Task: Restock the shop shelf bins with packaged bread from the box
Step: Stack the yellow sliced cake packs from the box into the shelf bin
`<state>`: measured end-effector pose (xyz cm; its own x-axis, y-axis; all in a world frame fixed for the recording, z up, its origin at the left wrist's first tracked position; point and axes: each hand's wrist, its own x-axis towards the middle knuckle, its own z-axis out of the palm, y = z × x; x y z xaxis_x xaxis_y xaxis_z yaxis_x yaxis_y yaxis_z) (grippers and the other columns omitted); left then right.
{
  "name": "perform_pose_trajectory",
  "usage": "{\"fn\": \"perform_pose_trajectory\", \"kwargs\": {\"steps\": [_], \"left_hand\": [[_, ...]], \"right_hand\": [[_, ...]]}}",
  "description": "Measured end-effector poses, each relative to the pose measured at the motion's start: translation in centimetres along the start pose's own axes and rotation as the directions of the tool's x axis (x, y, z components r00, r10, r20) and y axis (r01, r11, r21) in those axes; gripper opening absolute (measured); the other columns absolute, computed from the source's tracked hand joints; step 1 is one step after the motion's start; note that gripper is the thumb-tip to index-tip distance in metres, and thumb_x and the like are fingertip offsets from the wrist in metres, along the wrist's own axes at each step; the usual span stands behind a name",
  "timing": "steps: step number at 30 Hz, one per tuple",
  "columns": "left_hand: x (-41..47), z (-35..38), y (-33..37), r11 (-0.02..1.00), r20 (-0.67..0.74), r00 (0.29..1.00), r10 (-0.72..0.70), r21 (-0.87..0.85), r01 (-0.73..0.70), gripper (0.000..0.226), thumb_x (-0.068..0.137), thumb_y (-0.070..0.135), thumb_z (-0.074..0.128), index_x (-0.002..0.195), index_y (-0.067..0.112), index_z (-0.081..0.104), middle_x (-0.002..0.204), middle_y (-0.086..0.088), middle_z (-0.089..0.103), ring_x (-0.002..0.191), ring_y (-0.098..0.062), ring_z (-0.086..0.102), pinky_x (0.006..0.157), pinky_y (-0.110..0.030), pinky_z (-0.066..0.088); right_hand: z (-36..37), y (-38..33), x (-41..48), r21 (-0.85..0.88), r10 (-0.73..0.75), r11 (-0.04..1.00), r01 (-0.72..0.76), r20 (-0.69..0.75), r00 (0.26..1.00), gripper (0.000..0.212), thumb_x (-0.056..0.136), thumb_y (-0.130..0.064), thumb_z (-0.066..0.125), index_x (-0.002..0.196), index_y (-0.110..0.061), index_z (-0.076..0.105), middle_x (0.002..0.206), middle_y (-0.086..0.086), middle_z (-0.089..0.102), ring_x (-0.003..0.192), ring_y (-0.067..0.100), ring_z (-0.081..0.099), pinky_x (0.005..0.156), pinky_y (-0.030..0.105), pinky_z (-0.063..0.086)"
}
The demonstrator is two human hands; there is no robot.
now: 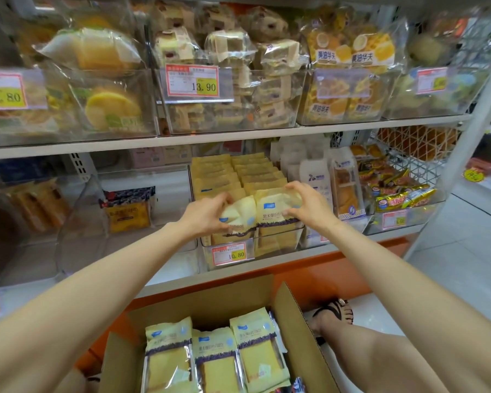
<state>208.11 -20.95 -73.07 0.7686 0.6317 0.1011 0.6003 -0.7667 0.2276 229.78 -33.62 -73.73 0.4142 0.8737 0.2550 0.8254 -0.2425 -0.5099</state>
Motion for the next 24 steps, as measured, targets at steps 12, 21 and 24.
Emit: {"fn": "perform_pose_trajectory", "kwargs": {"steps": [12,21,24], "left_hand": [[1.1,0.7,-1.0,0.999,0.039,0.999,-0.031,0.021,0.030,0.056,0.072,0.038,0.076,0.117,0.018,0.049,0.112,-0.003,0.062,0.099,-0.025,0.056,0.066,-0.028,0.037],[1.6,1.7,0.6,0.989,0.051,0.998,0.026,0.141,-0.033,0.058,0.073,0.034,0.075,0.120,0.018,0.046,0.110,-0.008,0.062,0.099,-0.028,0.057,0.072,-0.033,0.042],[1.3,1.8,0.6,0.991,0.043,0.999,0.012,0.135,-0.018,0.057,0.075,0.034,0.074,0.121,0.017,0.046,0.111,-0.009,0.062,0.100,-0.029,0.056,0.073,-0.033,0.043]], "right_hand": [[1.5,-0.1,1.0,0.053,0.080,0.995,-0.084,0.089,0.993,0.060,0.069,-0.016,0.083,0.123,-0.020,0.055,0.126,0.008,0.059,0.117,0.028,0.052,0.089,0.030,0.038],[1.2,0.9,0.4,-0.034,0.046,0.999,-0.043,0.106,0.993,0.052,0.077,-0.017,0.077,0.123,-0.014,0.053,0.120,0.010,0.060,0.110,0.028,0.053,0.080,0.029,0.039],[1.6,0.5,0.4,-0.135,0.034,0.991,-0.021,0.091,0.995,0.053,0.078,-0.020,0.076,0.125,-0.015,0.052,0.124,0.009,0.060,0.112,0.030,0.054,0.082,0.034,0.042]]}}
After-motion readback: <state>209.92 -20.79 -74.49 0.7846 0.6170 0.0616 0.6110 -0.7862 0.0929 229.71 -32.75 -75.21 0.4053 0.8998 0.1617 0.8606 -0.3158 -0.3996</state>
